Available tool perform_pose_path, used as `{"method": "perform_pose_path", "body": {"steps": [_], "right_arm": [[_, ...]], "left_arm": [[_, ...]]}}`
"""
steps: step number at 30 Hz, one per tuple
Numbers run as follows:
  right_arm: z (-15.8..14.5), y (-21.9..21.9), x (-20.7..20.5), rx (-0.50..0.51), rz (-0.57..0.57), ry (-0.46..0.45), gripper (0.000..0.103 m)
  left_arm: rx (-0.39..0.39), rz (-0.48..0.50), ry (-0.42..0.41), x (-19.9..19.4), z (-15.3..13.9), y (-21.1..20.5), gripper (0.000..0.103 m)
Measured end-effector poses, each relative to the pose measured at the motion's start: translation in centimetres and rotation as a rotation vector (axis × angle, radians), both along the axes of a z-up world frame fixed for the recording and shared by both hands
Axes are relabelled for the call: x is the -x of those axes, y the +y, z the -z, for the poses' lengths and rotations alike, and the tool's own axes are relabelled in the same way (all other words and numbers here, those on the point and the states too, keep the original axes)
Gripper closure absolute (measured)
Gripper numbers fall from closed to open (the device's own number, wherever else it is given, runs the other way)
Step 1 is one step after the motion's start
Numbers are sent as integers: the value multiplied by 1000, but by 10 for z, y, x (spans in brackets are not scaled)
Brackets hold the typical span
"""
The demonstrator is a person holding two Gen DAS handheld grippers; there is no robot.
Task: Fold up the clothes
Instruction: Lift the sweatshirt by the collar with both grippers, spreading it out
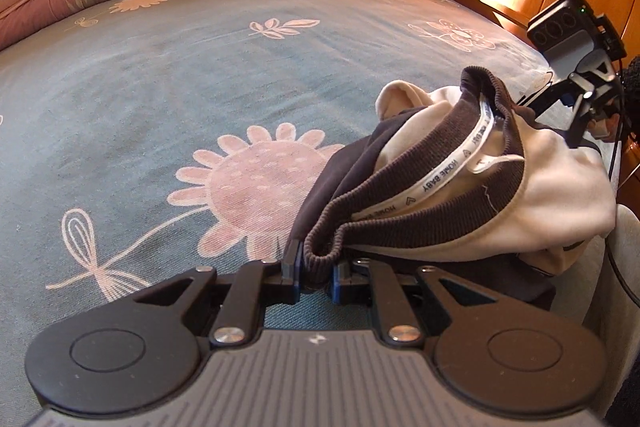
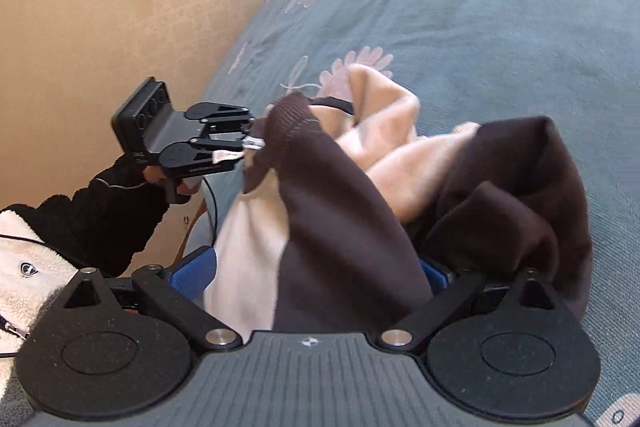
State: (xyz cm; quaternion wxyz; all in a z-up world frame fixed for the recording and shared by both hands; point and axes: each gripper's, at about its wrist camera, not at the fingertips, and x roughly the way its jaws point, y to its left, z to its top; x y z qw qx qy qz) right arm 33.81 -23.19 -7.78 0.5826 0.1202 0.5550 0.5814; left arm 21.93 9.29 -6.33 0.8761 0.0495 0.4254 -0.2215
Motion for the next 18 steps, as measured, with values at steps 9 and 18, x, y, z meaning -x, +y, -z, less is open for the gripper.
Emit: {"method": "perform_pose_path", "body": {"steps": [9,18], "right_arm": [[-16,-13,7,23,95,-81,49],[-53,-7,15,-98,55,-174,44]], "left_arm": [[-20,-12,14,0,-2,-3,89],[-36,-12,29,-2,-2,-6,89]]}}
